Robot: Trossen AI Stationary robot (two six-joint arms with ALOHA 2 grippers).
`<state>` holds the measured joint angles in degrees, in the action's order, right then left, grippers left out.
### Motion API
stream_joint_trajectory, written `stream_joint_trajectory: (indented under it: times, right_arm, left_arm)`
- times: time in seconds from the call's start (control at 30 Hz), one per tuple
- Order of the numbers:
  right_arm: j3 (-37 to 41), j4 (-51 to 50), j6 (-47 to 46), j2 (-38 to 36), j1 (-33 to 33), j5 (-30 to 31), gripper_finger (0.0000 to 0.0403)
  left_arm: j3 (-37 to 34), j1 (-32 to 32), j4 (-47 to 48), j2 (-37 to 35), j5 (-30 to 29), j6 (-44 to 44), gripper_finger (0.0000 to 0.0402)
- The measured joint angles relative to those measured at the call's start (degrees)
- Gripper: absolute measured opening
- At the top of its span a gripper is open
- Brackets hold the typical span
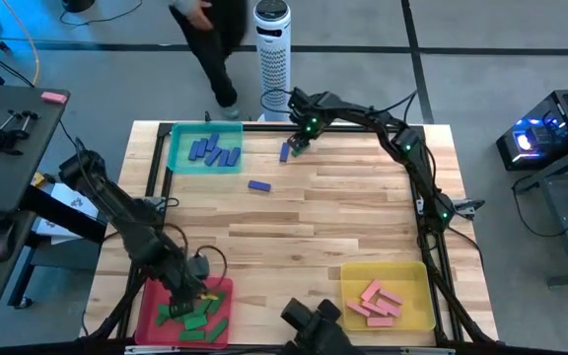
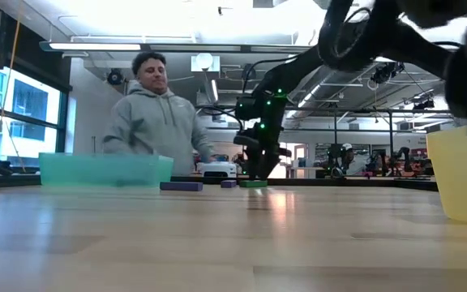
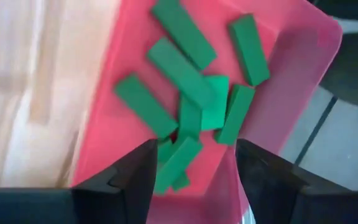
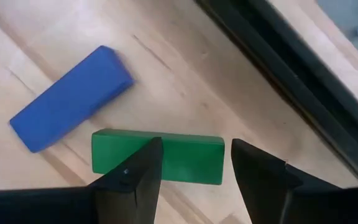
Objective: Sort blocks
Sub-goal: Put the green block into the red bin
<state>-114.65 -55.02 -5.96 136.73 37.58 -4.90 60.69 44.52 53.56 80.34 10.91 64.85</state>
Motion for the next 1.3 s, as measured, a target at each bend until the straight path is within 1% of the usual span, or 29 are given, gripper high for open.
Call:
stream_joint_trajectory:
  times: [0.13,0.23,0.33,0.43,0.5,0.57,0.7,0.77,0.83,0.9,0.97,1.03,1.17,1.23,1.3]
  right_arm:
    - [-0.1,-2.1,0.8,0.1,-1.4,-0.1,0.0177]
    - [0.0,-6.6,0.9,-0.2,-3.2,-0.6,0.0177]
    - [0.1,-12.6,0.1,-0.3,-5.1,-5.0,0.0176]
    - [0.3,-18.8,-1.3,0.0,-8.3,-11.0,0.0176]
    - [0.4,-23.3,0.4,0.1,-11.4,-15.3,0.0176]
    - [0.4,-26.7,5.7,0.0,-15.3,-16.5,0.0176]
    - [0.4,-27.3,13.5,-1.7,-21.7,-14.9,0.0176]
    - [0.5,-25.7,18.1,-3.7,-24.4,-14.9,0.0176]
    - [2.9,-21.6,24.5,-6.9,-26.7,-14.8,0.0176]
    - [7.5,-16.6,28.7,-10.5,-28.6,-15.0,0.0176]
    - [13.9,-11.0,29.9,-14.6,-29.9,-15.2,0.0176]
    - [21.5,-4.6,28.3,-19.3,-30.3,-13.1,0.0176]
    - [37.1,7.9,21.6,-28.4,-30.9,-6.0,0.0176]
    - [43.7,14.5,19.3,-32.3,-31.9,-3.1,0.0176]
    - [48.9,20.9,19.5,-34.8,-33.0,-1.8,0.0176]
  left_arm:
    - [0.0,-1.3,5.4,-5.4,-0.2,4.2,0.0207]
    - [0.0,-2.7,9.0,-10.3,-2.7,6.3,0.0203]
    - [0.0,-4.3,10.7,-15.4,-8.0,7.1,0.0198]
    - [0.1,-6.1,10.9,-20.0,-15.6,7.1,0.0194]
    - [0.1,-7.4,10.9,-22.5,-20.5,7.0,0.0191]
    - [0.1,-8.7,10.8,-24.5,-24.8,6.1,0.0190]
    - [0.2,-10.5,10.5,-26.8,-31.2,2.3,0.0188]
    - [0.2,-11.1,9.4,-27.1,-32.8,0.1,0.0188]
    - [0.2,-11.6,9.0,-27.1,-33.4,-2.2,0.0188]
    - [0.2,-11.6,9.0,-26.8,-33.5,-4.0,0.0188]
    - [0.2,-11.6,9.1,-26.5,-33.5,-5.4,0.0188]
    - [0.2,-11.6,9.1,-26.2,-33.7,-6.9,0.0188]
    - [0.2,-11.6,9.2,-25.6,-36.4,-10.2,0.0188]
    - [0.2,-11.6,9.1,-25.5,-38.1,-12.4,0.0188]
    - [0.2,-11.7,9.1,-25.5,-39.5,-14.5,0.0188]
